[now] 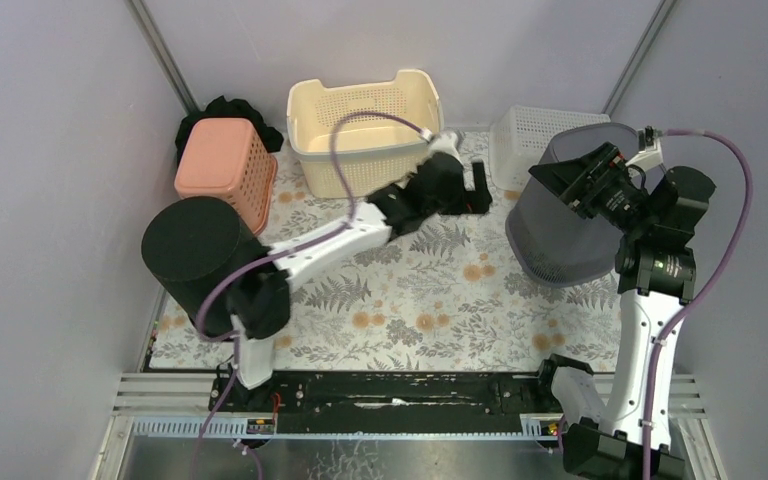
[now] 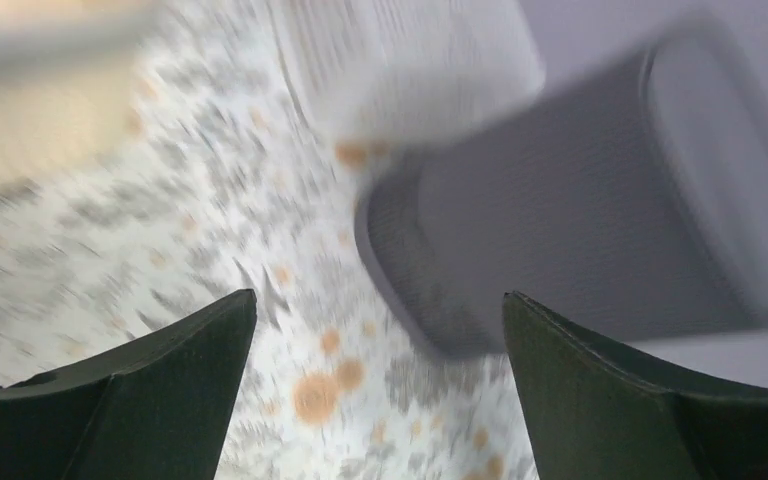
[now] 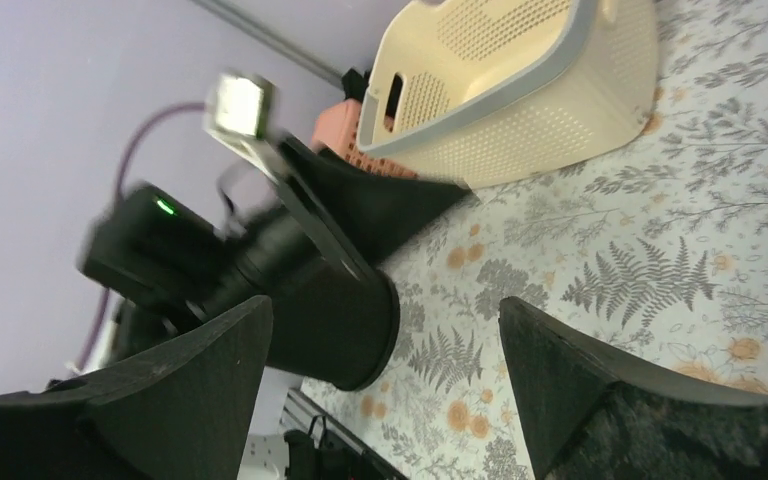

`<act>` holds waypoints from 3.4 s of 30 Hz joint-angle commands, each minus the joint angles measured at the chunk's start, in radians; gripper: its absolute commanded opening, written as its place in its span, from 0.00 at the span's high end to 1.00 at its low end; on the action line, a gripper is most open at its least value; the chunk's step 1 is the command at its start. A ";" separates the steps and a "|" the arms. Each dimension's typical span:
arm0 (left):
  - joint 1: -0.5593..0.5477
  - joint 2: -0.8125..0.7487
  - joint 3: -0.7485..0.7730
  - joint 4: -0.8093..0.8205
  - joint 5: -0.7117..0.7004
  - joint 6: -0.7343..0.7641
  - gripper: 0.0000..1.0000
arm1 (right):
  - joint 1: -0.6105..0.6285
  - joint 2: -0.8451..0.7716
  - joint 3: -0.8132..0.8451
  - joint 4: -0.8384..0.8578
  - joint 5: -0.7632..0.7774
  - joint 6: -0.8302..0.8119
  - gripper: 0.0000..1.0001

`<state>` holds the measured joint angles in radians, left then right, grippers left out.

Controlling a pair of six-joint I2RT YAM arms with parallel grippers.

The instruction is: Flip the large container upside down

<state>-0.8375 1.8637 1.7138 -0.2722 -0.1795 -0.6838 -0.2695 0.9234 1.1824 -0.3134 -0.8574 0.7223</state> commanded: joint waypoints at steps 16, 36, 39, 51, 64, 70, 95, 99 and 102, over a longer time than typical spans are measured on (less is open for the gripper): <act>0.393 0.472 0.577 -0.179 -0.063 0.029 0.00 | 0.328 0.081 0.029 -0.045 0.180 -0.141 0.10; 0.374 0.213 0.078 -0.234 0.187 0.212 0.00 | 0.329 0.045 0.004 -0.055 0.147 -0.145 0.10; 0.373 0.171 0.043 -0.260 0.223 0.225 0.00 | 0.329 0.032 0.009 -0.058 0.142 -0.137 0.10; 0.368 0.056 0.004 -0.326 0.257 0.262 0.00 | 0.329 0.024 0.012 -0.052 0.131 -0.120 0.10; 0.366 0.157 0.174 -0.401 0.335 0.299 0.00 | 0.341 0.060 -0.009 -0.009 0.134 -0.119 0.10; 0.357 0.350 0.433 -0.354 0.528 0.251 0.00 | 0.355 0.072 -0.022 0.008 0.144 -0.114 0.10; 0.267 0.144 -0.012 0.013 0.935 0.143 0.00 | 0.357 0.071 -0.010 -0.009 0.149 -0.138 0.10; 0.263 0.036 -0.134 0.018 0.926 0.156 0.00 | 0.357 0.063 0.008 -0.026 0.149 -0.140 0.10; 0.251 -0.067 -0.269 0.034 0.917 0.157 0.00 | 0.357 0.057 0.019 -0.034 0.149 -0.140 0.10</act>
<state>-0.5678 1.9148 1.5681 -0.2737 0.7139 -0.5404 0.0788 1.0035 1.1473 -0.3569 -0.6979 0.5983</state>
